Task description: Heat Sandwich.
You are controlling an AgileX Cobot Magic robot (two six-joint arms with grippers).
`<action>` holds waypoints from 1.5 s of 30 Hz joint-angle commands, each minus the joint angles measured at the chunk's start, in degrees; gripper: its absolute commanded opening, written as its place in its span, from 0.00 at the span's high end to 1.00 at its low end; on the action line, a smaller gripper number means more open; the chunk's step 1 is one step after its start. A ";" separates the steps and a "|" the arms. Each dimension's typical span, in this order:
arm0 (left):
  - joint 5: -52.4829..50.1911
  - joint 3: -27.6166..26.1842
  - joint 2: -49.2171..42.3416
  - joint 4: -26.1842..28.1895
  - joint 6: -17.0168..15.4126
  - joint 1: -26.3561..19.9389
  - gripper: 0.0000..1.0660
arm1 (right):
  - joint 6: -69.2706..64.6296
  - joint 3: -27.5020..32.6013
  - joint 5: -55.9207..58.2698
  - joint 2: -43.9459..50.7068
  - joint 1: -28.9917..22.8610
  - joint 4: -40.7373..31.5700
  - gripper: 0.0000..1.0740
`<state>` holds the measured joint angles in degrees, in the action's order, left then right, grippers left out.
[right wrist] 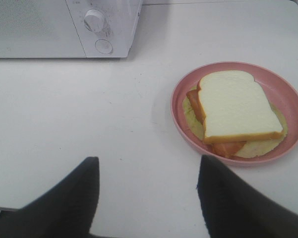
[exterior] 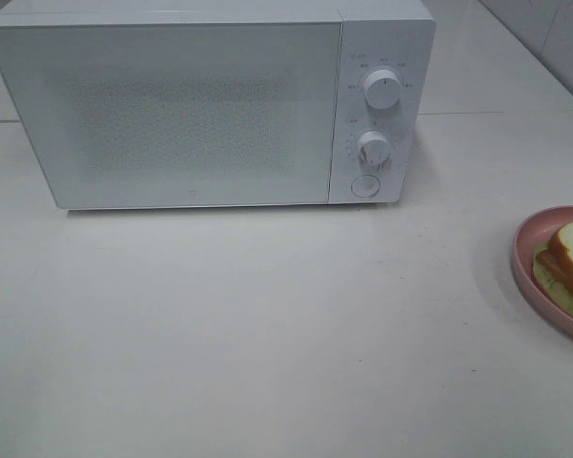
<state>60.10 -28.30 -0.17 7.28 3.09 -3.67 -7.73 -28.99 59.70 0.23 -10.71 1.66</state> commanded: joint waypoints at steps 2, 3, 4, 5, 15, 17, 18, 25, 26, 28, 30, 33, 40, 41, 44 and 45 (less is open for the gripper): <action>-0.86 0.17 -1.32 0.23 -0.29 0.11 0.32 | -0.11 0.00 -0.29 1.32 -0.06 0.52 0.46; -0.86 0.17 -1.32 0.23 -0.29 0.11 0.32 | -0.11 0.00 -0.29 1.32 -0.06 0.52 0.46; -0.86 0.17 -1.32 0.23 -0.29 0.11 0.32 | -0.11 0.00 -0.29 1.32 -0.06 0.52 0.46; -0.86 0.17 -1.32 0.23 -0.29 0.11 0.32 | -0.11 0.00 -0.29 1.32 -0.06 0.52 0.46; -0.86 0.17 -1.32 0.23 -0.29 0.11 0.32 | -0.11 0.00 -0.29 1.32 -0.06 0.52 0.46; -0.86 0.17 -1.32 0.23 -0.29 0.11 0.32 | -0.11 0.00 -0.29 1.32 -0.06 0.52 0.46; -0.86 0.17 -1.32 0.23 -0.29 0.11 0.32 | -0.11 0.00 -0.29 1.32 -0.06 0.52 0.46; -0.86 0.17 -1.32 0.23 -0.29 0.11 0.32 | -0.11 0.00 -0.29 1.32 -0.06 0.52 0.46; -0.86 0.17 -1.32 0.23 -0.29 0.11 0.32 | -0.11 0.00 -0.29 1.32 -0.06 0.52 0.46; -0.86 0.17 -1.32 0.23 -0.29 0.11 0.32 | -0.11 0.00 -0.29 1.32 -0.06 0.52 0.46; -0.86 0.17 -1.32 0.23 -0.29 0.11 0.32 | -0.11 0.00 -0.29 1.32 -0.06 0.52 0.46; -0.86 0.17 -1.32 0.23 -0.29 0.11 0.32 | -0.11 0.00 -0.29 1.32 -0.06 0.52 0.46; -0.86 0.17 -1.32 0.23 -0.29 0.11 0.32 | -0.11 0.00 -0.29 1.32 -0.06 0.52 0.46; -0.86 0.17 -1.32 0.23 -0.29 0.11 0.32 | -0.11 0.00 -0.29 1.32 -0.06 0.52 0.46; -0.86 0.17 -1.32 0.23 -0.29 0.11 0.32 | -0.11 0.00 -0.29 1.32 -0.06 0.52 0.46; -0.86 0.17 -1.32 0.23 -0.29 0.11 0.32 | -0.11 0.00 -0.29 1.32 -0.06 0.52 0.46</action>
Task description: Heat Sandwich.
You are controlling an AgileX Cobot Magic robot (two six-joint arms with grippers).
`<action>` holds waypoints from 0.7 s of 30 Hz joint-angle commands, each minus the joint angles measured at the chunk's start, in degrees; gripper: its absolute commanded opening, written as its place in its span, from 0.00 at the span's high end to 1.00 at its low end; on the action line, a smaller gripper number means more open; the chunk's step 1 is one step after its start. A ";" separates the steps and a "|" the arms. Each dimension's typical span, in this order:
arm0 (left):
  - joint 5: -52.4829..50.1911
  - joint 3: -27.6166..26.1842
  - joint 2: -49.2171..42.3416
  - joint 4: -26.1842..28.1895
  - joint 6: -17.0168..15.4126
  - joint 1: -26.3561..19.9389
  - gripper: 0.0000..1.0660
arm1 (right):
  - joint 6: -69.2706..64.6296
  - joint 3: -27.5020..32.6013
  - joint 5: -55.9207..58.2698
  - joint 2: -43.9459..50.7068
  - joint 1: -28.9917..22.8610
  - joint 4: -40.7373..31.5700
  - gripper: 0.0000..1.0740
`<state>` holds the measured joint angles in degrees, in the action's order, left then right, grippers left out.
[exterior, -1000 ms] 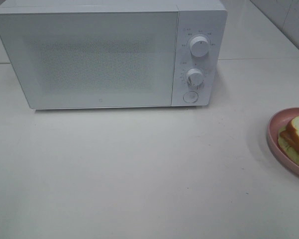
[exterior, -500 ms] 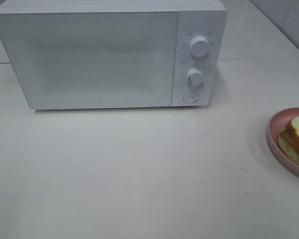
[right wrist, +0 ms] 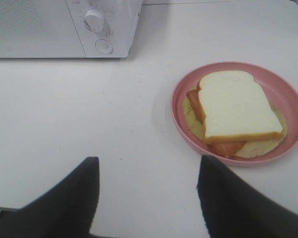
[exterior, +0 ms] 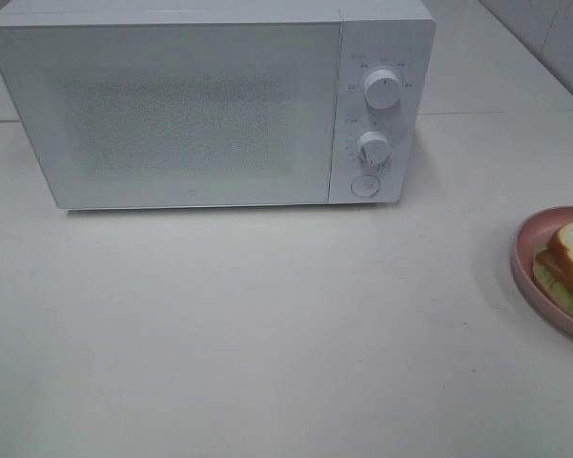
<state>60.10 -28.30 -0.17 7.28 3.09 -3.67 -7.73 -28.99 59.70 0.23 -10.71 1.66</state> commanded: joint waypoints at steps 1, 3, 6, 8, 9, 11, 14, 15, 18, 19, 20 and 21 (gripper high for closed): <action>-0.86 0.17 -1.32 0.23 -0.29 0.11 0.32 | -0.11 0.00 -0.29 1.32 -0.06 0.52 0.46; -0.86 0.17 -1.32 0.23 -0.29 0.11 0.32 | -0.11 0.00 -0.29 1.32 -0.06 0.52 0.46; -0.86 0.17 -1.32 0.23 -0.29 0.11 0.32 | -0.11 0.00 -0.29 1.32 -0.06 0.52 0.46; -0.86 0.17 -1.32 0.23 -0.29 0.11 0.32 | -0.11 0.00 -0.29 1.32 -0.06 0.52 0.46; -0.86 0.17 -1.32 0.23 -0.29 0.11 0.32 | -0.11 0.00 -0.29 1.32 -0.06 0.52 0.46; -0.86 0.17 -1.32 0.23 -0.29 0.11 0.32 | -0.11 0.00 -0.29 1.32 -0.06 0.52 0.46; -0.86 0.17 -1.32 0.23 -0.29 0.11 0.32 | -0.11 0.00 -0.29 1.32 -0.06 0.52 0.46; -0.86 0.17 -1.32 0.23 -0.29 0.11 0.32 | -0.11 0.00 -0.29 1.32 -0.06 0.52 0.46; -0.86 0.17 -1.32 0.23 -0.29 0.11 0.32 | -0.11 0.00 -0.29 1.32 -0.06 0.52 0.46; -0.86 0.17 -1.32 0.23 -0.29 0.11 0.32 | -0.11 0.00 -0.29 1.32 -0.06 0.52 0.46; -0.86 0.17 -1.32 0.23 -0.29 0.11 0.32 | -0.11 0.00 -0.29 1.32 -0.06 0.52 0.46; -0.86 0.17 -1.32 0.23 -0.29 0.11 0.32 | -0.11 0.00 -0.29 1.32 -0.06 0.52 0.46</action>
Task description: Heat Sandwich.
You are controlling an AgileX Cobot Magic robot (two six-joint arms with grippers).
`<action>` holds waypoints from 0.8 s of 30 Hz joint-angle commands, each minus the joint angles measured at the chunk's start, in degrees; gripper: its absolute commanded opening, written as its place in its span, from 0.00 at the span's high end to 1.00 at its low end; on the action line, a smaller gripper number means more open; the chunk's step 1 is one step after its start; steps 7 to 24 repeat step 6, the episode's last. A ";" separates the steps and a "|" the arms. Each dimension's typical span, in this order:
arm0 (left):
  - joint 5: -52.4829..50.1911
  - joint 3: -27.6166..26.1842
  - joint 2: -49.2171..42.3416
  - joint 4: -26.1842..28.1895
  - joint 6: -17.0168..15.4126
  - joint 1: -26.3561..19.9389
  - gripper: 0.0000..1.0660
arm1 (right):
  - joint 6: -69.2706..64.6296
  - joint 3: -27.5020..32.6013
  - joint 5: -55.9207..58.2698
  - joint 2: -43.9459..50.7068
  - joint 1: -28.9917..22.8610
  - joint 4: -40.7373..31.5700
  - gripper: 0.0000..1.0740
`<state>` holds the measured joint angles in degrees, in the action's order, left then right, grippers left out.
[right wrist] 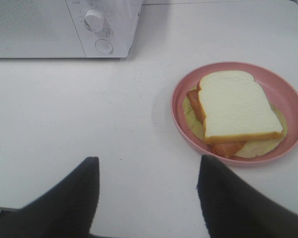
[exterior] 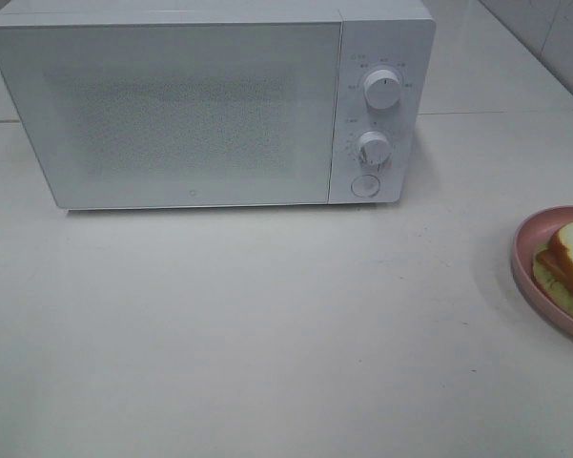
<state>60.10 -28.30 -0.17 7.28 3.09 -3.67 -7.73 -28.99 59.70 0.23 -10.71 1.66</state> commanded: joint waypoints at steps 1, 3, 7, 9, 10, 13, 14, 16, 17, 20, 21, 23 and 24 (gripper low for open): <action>-0.86 0.17 -1.32 0.23 -0.29 0.11 0.32 | -0.11 0.00 -0.29 1.32 -0.06 0.52 0.46; -0.86 0.17 -1.32 0.23 -0.29 0.11 0.32 | -0.11 0.00 -0.29 1.32 -0.06 0.52 0.46; -0.86 0.17 -1.32 0.23 -0.29 0.11 0.32 | -0.11 0.00 -0.29 1.32 -0.06 0.52 0.46; -0.86 0.17 -1.32 0.23 -0.29 0.11 0.32 | -0.11 0.00 -0.29 1.32 -0.06 0.52 0.46; -0.86 0.17 -1.32 0.23 -0.29 0.11 0.32 | -0.11 0.00 -0.29 1.32 -0.06 0.52 0.46; -0.86 0.17 -1.32 0.23 -0.29 0.11 0.32 | -0.11 0.00 -0.29 1.32 -0.06 0.52 0.46; -0.86 0.17 -1.32 0.23 -0.29 0.11 0.32 | -0.11 0.00 -0.29 1.32 -0.06 0.52 0.46; -0.86 0.17 -1.32 0.23 -0.29 0.11 0.32 | -0.11 0.00 -0.29 1.32 -0.06 0.52 0.46; -0.86 0.17 -1.32 0.23 -0.29 0.11 0.32 | -0.11 0.00 -0.29 1.32 -0.06 0.52 0.46; -0.86 0.17 -1.32 0.23 -0.29 0.11 0.32 | -0.11 0.00 -0.29 1.32 -0.06 0.52 0.46; -0.86 0.17 -1.32 0.23 -0.29 0.11 0.32 | -0.11 0.00 -0.29 1.32 -0.06 0.52 0.46; -0.86 0.17 -1.32 0.23 -0.29 0.11 0.32 | -0.11 0.00 -0.29 1.32 -0.06 0.52 0.46; -0.86 0.17 -1.32 0.23 -0.29 0.11 0.32 | -0.11 0.00 -0.29 1.32 -0.06 0.52 0.46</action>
